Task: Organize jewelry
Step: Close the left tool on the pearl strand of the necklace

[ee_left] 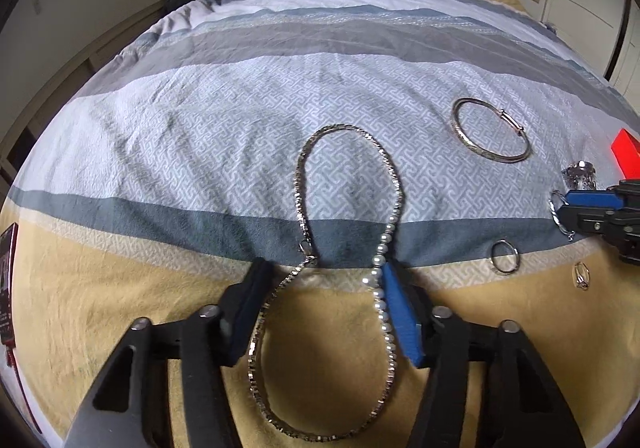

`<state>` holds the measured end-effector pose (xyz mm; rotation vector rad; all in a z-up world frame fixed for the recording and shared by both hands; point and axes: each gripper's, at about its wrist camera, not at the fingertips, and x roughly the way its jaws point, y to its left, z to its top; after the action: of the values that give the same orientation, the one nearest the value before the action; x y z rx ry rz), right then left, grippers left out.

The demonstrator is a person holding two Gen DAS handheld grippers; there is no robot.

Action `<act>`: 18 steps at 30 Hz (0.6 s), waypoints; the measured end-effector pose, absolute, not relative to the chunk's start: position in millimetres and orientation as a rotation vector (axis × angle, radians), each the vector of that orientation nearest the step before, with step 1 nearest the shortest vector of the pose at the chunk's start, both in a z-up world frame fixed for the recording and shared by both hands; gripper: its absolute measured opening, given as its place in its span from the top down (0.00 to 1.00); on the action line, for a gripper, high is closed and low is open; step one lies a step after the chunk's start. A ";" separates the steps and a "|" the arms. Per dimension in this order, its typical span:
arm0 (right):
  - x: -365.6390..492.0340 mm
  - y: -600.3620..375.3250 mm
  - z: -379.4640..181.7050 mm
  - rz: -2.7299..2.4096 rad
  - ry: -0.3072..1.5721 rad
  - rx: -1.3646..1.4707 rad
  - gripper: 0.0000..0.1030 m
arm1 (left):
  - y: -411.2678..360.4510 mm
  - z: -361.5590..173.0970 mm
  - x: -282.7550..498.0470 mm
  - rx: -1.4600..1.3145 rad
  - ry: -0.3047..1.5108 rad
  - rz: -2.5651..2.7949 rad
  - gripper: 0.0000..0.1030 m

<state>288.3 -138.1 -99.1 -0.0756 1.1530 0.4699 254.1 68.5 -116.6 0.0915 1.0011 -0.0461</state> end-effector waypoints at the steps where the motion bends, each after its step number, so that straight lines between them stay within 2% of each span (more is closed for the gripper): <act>1: 287.4 -137.0 -99.0 0.473 1.150 -0.080 0.84 | 68.8 -116.4 254.6 0.085 1.003 -0.052 0.52; 3: 285.7 -135.4 -98.2 0.472 1.145 -0.090 0.90 | 70.6 -115.1 255.2 0.062 1.008 -0.069 0.62; 5: 284.0 -132.6 -97.1 0.472 1.138 -0.102 0.94 | 71.3 -113.5 256.2 0.041 1.024 -0.092 0.87; 6: 282.7 -131.0 -95.3 0.472 1.136 -0.107 0.95 | 70.2 -113.2 255.8 0.033 1.035 -0.106 0.91; 18: 256.0 -153.0 -38.5 0.451 1.033 -0.088 0.95 | 67.7 -77.1 244.5 0.033 1.013 -0.080 0.91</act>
<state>256.0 -153.0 -38.5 -0.0881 1.0327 0.4507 244.5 67.7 -77.1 0.0331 1.0131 -0.0801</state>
